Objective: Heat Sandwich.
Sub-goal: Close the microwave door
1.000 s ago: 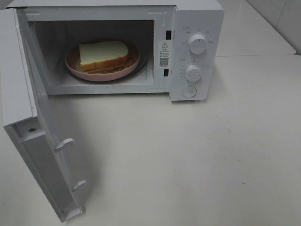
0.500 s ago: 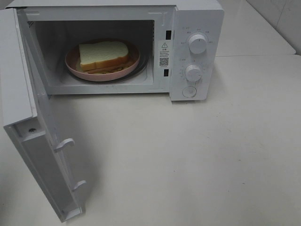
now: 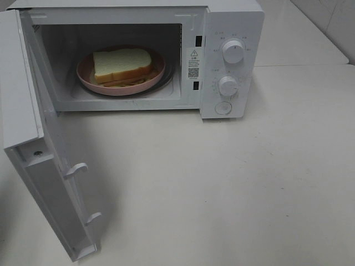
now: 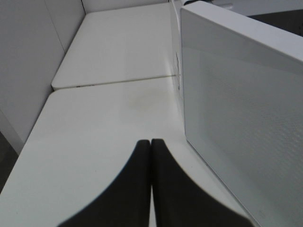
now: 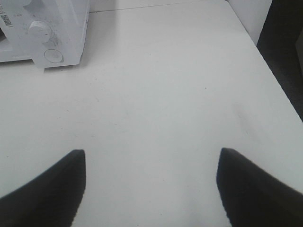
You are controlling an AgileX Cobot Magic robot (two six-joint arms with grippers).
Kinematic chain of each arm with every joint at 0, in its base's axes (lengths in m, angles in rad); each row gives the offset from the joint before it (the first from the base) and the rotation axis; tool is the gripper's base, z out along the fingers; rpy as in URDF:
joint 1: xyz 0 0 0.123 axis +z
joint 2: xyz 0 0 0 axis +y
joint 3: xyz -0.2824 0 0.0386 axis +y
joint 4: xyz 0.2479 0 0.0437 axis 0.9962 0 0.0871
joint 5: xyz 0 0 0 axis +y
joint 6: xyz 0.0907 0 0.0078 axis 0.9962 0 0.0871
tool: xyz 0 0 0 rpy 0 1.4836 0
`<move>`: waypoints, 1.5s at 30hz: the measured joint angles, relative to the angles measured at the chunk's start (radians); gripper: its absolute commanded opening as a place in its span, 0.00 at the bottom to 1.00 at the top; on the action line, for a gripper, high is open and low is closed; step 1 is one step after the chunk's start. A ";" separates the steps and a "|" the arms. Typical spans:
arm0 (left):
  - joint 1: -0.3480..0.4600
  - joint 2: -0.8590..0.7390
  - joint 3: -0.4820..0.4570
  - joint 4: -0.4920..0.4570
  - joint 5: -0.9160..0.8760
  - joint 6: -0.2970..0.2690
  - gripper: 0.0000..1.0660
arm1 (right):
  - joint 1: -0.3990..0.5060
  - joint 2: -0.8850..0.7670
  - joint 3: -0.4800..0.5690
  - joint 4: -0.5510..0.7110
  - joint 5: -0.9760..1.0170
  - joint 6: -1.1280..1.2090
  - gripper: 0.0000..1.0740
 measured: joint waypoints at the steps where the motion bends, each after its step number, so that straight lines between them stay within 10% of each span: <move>1: 0.000 0.029 0.032 0.000 -0.100 0.001 0.00 | 0.000 0.000 0.000 0.000 0.000 0.000 0.69; 22: -0.150 0.491 0.113 0.152 -0.648 -0.097 0.00 | 0.000 0.000 0.000 0.001 0.000 0.000 0.69; 45: -0.449 0.908 -0.053 0.146 -0.872 -0.100 0.00 | 0.000 0.000 0.000 0.001 0.000 0.000 0.69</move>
